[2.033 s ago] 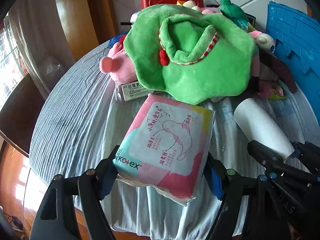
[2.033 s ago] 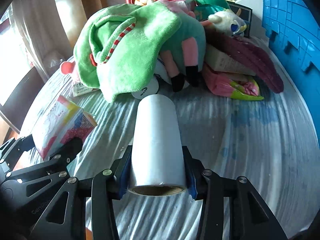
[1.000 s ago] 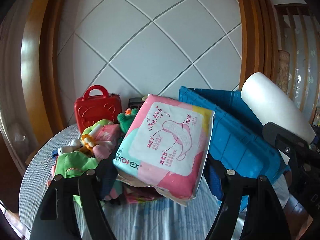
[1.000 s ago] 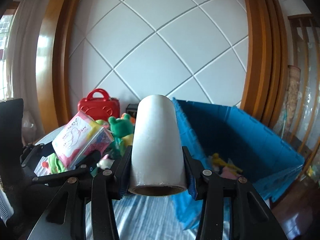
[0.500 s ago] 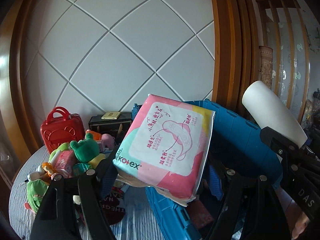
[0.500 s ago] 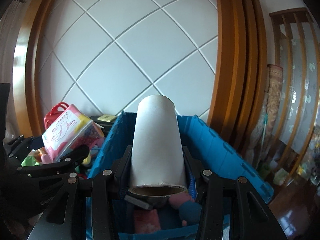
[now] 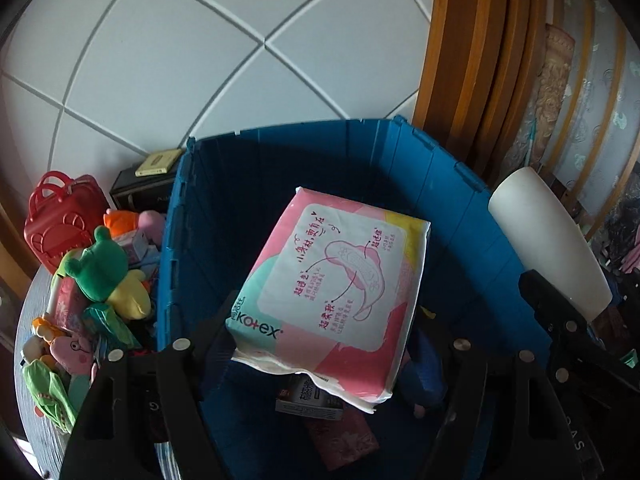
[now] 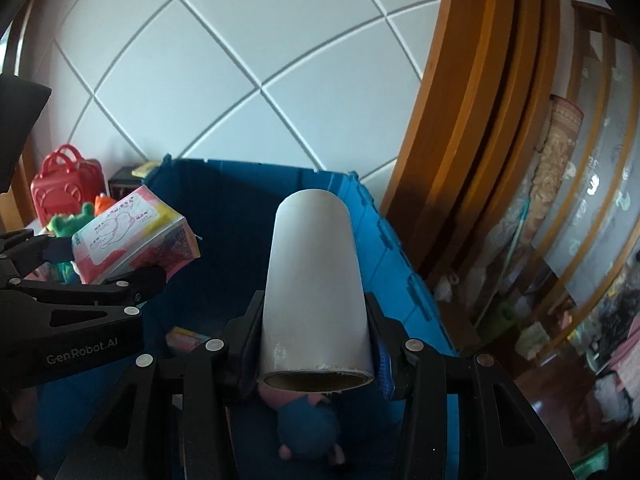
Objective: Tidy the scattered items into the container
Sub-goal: 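Lift and carry the pad pack and white roll over the crate, then lower both items into the crate and open both tools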
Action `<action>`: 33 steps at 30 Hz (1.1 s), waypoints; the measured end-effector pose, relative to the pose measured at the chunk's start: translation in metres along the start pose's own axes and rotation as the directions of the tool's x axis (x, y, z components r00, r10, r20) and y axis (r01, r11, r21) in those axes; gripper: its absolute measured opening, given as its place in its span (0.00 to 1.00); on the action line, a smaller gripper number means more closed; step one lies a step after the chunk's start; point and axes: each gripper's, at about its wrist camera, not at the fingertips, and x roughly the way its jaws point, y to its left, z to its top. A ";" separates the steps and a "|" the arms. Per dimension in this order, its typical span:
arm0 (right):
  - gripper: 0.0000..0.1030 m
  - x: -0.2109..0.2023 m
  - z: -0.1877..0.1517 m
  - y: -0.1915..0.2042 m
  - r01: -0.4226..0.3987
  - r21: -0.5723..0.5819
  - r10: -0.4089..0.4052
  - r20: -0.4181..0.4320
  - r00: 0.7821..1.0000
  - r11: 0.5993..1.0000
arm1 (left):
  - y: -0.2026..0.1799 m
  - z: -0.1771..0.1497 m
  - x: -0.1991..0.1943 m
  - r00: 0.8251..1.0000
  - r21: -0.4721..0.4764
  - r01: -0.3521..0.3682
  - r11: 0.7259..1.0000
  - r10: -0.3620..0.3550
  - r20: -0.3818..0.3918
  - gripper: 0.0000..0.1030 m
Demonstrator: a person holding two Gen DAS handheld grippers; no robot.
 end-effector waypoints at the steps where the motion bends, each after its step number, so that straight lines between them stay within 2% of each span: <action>1: 0.43 0.017 0.002 -0.002 -0.008 -0.017 0.008 -0.033 0.999 1.000 | -0.005 0.002 0.013 0.999 -0.007 -0.006 1.000 0.005 -0.034 0.73; 4: 0.43 0.064 0.010 -0.008 -0.033 -0.063 0.025 -0.121 0.992 0.997 | -0.012 0.001 0.053 0.990 -0.039 -0.030 0.999 0.024 -0.140 0.73; 8: 0.43 0.125 0.003 -0.007 -0.064 -0.108 0.035 -0.252 0.967 0.992 | -0.010 -0.012 0.101 0.957 -0.083 -0.081 0.993 0.054 -0.286 0.73; 12: 0.43 0.183 -0.017 -0.003 -0.110 -0.129 0.052 -0.388 0.920 0.985 | -0.014 -0.032 0.141 0.914 -0.019 -0.141 0.990 0.123 -0.387 0.73; 15: 0.43 0.220 -0.035 0.005 -0.142 -0.151 0.055 -0.472 0.880 0.978 | -0.013 -0.050 0.163 0.866 -0.007 -0.165 0.986 0.141 -0.479 0.73; 17: 0.43 0.239 -0.049 0.008 -0.150 -0.129 0.061 -0.524 0.849 0.980 | -0.015 -0.059 0.168 0.850 -0.007 -0.179 0.984 0.151 -0.505 0.73; 19: 0.43 0.256 -0.064 0.010 -0.170 -0.124 0.066 -0.584 0.809 0.978 | -0.021 -0.065 0.174 0.834 0.027 -0.192 0.981 0.178 -0.522 0.73; 21: 0.43 0.264 -0.075 0.009 -0.163 -0.138 0.044 -0.619 0.785 0.977 | -0.023 -0.071 0.179 0.821 0.027 -0.177 0.984 0.162 -0.547 0.74; 25: 0.43 0.274 -0.087 0.003 -0.159 -0.120 0.041 -0.658 0.752 0.980 | -0.026 -0.076 0.188 0.801 0.037 -0.166 0.985 0.156 -0.579 0.75; 29: 0.43 0.276 -0.089 0.000 -0.156 -0.114 0.042 -0.662 0.749 0.981 | -0.029 -0.075 0.191 0.802 0.043 -0.169 0.985 0.162 -0.575 0.82; 33: 0.44 0.273 -0.087 0.008 -0.156 -0.114 0.043 -0.658 0.752 0.981 | -0.028 -0.075 0.191 0.797 0.041 -0.176 0.984 0.167 -0.580 0.83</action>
